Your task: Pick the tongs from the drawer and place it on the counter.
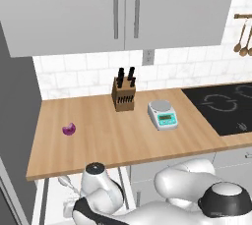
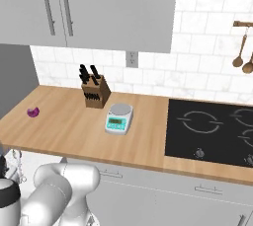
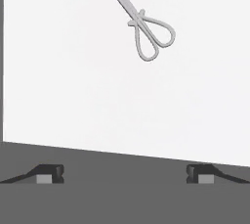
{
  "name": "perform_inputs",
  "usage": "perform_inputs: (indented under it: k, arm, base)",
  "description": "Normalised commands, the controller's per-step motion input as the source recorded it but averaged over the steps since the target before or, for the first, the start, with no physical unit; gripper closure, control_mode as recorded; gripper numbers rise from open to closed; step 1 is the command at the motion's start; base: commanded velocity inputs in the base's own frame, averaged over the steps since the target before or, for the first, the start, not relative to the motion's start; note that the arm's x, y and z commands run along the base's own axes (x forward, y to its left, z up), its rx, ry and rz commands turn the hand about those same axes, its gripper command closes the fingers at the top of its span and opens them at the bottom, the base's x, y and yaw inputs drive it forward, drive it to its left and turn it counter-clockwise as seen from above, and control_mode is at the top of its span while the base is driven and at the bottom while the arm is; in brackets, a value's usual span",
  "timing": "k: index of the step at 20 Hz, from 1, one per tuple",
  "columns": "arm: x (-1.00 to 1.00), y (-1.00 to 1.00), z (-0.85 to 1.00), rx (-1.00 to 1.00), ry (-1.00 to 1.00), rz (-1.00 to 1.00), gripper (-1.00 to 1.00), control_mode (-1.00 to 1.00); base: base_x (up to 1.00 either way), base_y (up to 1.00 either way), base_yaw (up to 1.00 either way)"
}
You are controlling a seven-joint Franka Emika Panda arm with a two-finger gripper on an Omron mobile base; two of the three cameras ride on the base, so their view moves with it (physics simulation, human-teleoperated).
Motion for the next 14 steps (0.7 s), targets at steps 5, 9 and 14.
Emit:
perform_inputs:
  k: [5,9,14]
  arm:
    - [-0.46,0.15,-0.11,0.00,0.03,0.00,-1.00,-1.00]
    - [-0.90,0.03,-0.04,0.00,0.04,0.00,-1.00,-1.00]
    - [-1.00,0.08,-0.01,0.00,0.05,0.00,-1.00,-1.00]
  base:
    - [0.00,0.00,0.00]
    - [0.00,0.00,0.00]
    - [0.00,0.00,0.00]
